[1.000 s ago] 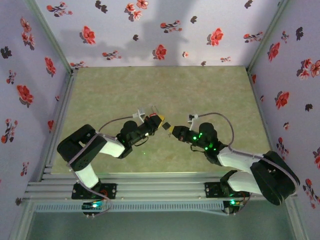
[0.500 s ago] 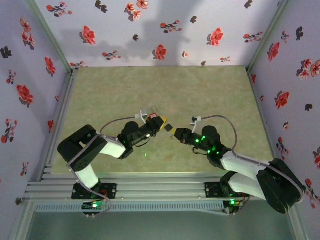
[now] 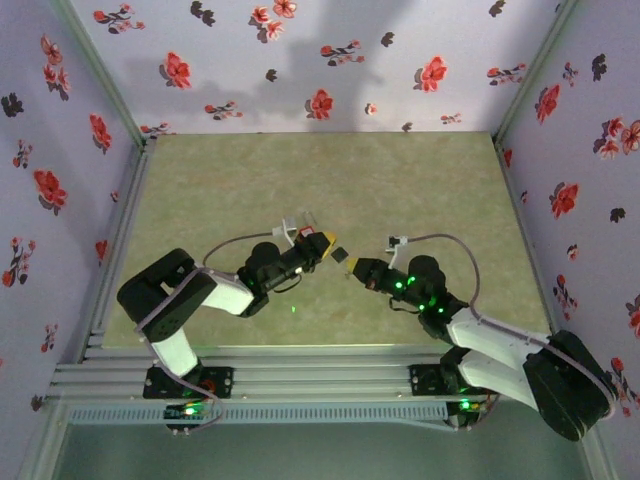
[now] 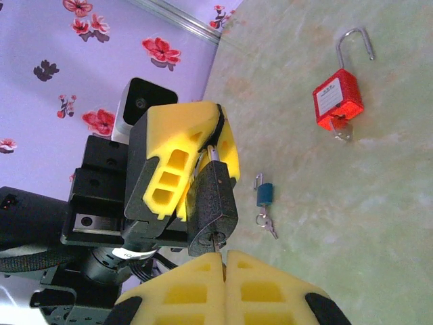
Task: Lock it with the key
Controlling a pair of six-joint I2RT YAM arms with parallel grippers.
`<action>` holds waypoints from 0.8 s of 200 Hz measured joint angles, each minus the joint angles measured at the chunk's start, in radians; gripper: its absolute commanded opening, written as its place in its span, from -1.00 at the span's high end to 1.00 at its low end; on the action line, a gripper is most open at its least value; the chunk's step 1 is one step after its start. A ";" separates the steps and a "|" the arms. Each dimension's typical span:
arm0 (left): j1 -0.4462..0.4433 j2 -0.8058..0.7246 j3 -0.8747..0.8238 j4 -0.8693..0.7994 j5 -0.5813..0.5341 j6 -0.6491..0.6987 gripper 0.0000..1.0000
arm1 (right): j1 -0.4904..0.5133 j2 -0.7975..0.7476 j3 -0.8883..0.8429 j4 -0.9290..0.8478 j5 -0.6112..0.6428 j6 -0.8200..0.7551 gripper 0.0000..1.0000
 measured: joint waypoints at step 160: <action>0.053 0.104 0.061 -0.006 -0.093 -0.006 1.00 | -0.108 -0.340 0.008 -0.424 0.031 -0.096 1.00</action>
